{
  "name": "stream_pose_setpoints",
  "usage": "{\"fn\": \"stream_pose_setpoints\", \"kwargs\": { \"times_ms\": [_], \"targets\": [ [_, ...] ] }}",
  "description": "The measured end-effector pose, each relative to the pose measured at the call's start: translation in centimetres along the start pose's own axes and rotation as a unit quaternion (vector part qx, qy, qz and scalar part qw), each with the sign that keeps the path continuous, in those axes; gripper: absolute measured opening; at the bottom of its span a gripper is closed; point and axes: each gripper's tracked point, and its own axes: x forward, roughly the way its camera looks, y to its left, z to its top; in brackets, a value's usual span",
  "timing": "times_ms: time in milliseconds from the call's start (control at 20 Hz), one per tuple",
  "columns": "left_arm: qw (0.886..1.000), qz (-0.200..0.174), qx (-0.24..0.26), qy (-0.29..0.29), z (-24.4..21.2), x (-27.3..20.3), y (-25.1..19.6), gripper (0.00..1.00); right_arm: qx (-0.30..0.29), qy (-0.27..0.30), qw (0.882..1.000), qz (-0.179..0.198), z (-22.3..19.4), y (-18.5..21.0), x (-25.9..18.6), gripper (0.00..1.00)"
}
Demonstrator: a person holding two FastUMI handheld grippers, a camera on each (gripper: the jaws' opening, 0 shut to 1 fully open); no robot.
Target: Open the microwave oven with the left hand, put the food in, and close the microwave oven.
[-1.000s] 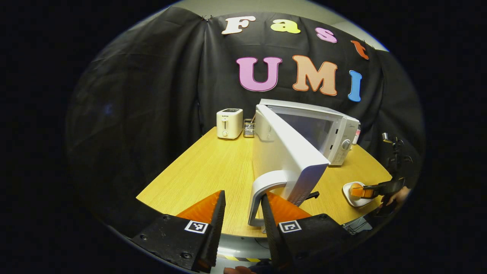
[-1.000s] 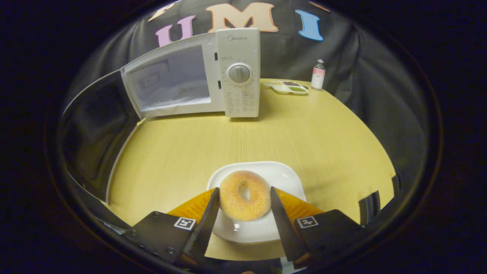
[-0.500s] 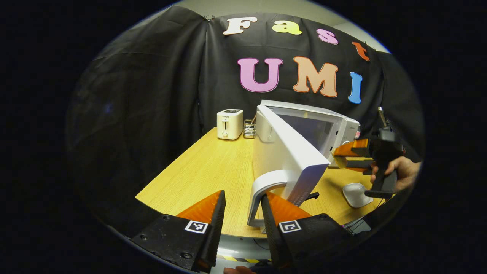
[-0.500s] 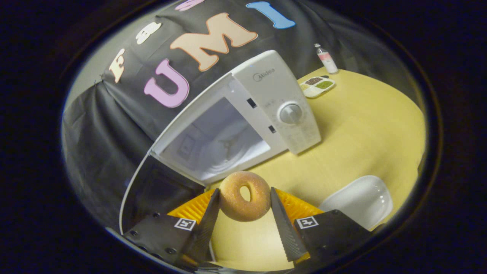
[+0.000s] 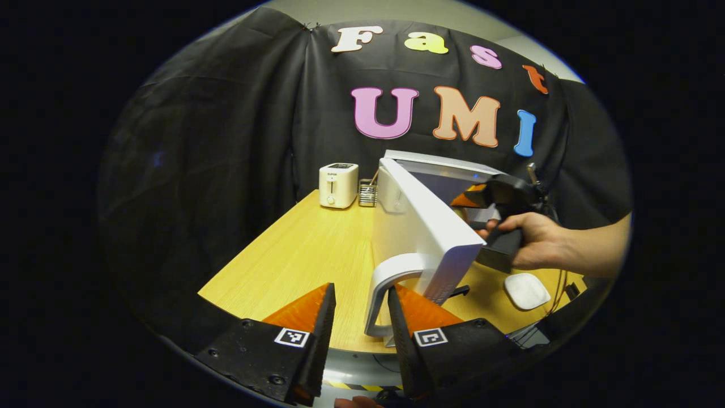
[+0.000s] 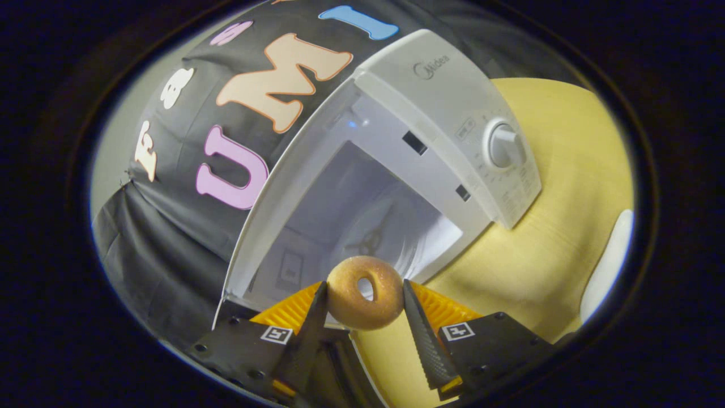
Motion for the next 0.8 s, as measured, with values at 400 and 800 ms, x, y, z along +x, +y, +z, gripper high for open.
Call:
{"fn": "stream_pose_setpoints", "kwargs": {
  "times_ms": [400, 800],
  "targets": [
    [1.0, 0.016, 0.002, -0.003, 0.4, -2.4, 2.3, 0.48, -0.027, -0.039, 0.999, -0.026, -0.4, 0.4, 5.3, 0.8],
    [0.999, 0.032, 0.001, 0.0, 0.2, -4.0, 2.8, 0.48, -0.093, -0.06, 0.992, -0.053, 0.2, -0.3, 8.3, 0.73]
  ]
}}
